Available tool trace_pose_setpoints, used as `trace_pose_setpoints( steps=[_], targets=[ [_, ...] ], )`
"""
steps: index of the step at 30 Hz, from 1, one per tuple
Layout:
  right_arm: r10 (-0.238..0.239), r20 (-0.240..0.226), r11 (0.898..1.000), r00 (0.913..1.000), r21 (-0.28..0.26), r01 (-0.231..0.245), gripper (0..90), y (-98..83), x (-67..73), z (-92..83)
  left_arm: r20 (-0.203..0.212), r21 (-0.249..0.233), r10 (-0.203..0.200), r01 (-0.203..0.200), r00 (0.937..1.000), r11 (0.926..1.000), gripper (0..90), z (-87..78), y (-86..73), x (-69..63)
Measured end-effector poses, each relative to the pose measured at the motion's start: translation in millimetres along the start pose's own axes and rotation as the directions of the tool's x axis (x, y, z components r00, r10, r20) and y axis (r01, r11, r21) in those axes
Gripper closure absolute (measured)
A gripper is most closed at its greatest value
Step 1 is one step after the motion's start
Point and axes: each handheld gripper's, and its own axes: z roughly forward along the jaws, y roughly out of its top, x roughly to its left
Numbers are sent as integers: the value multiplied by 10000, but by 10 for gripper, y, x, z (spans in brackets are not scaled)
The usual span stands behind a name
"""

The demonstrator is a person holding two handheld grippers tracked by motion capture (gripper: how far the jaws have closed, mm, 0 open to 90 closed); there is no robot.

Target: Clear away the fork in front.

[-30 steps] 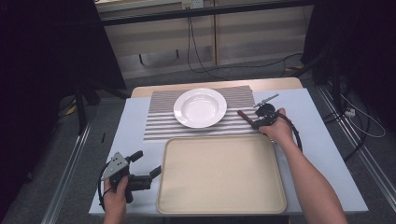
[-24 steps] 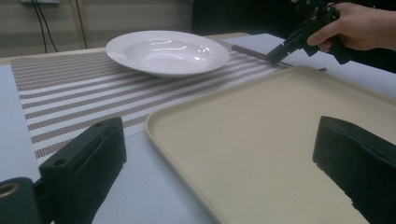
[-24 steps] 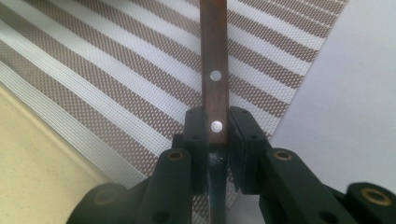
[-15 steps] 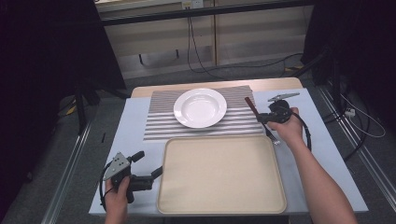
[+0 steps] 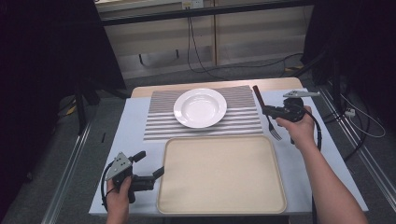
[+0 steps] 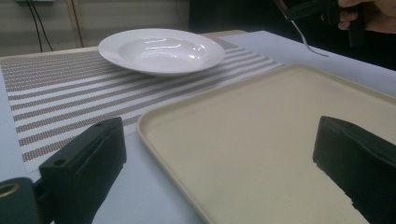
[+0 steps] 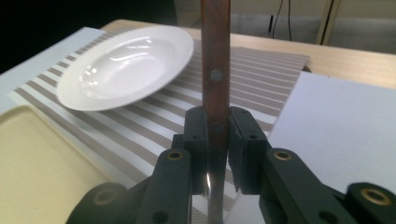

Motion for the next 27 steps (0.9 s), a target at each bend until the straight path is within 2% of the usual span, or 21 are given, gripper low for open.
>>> trace_pose_setpoints(
  steps=[4,6,8,14,20,22,27],
  targets=[
    [-176,-586,9990,9981,-427,151,783,-45,191,-101,55,-54,9,-8,10000,10000,27,6,45,-24],
    [-89,-933,9974,9956,-724,21,783,-97,315,-150,159,-47,113,-112,9998,9999,27,13,79,-47],
    [-254,-1149,9955,9930,-940,146,783,-153,452,-194,189,-60,197,-196,9996,9998,27,23,114,-69],
    [-377,-1939,9894,9803,-1448,94,783,-312,825,-303,366,-299,115,-104,9993,9995,24,44,261,-150],
    [-525,-2189,9863,9743,-1642,163,783,-415,1061,-348,568,-515,195,-166,9982,9985,20,138,469,-312],
    [-475,-2418,9841,9692,-1774,40,782,-420,1120,-364,611,-611,144,-107,9980,9981,20,187,523,-370],
    [-653,-2508,9807,9658,-1950,157,782,-443,1253,-335,776,-481,125,-87,9969,9988,30,352,640,-491]
  ],
)
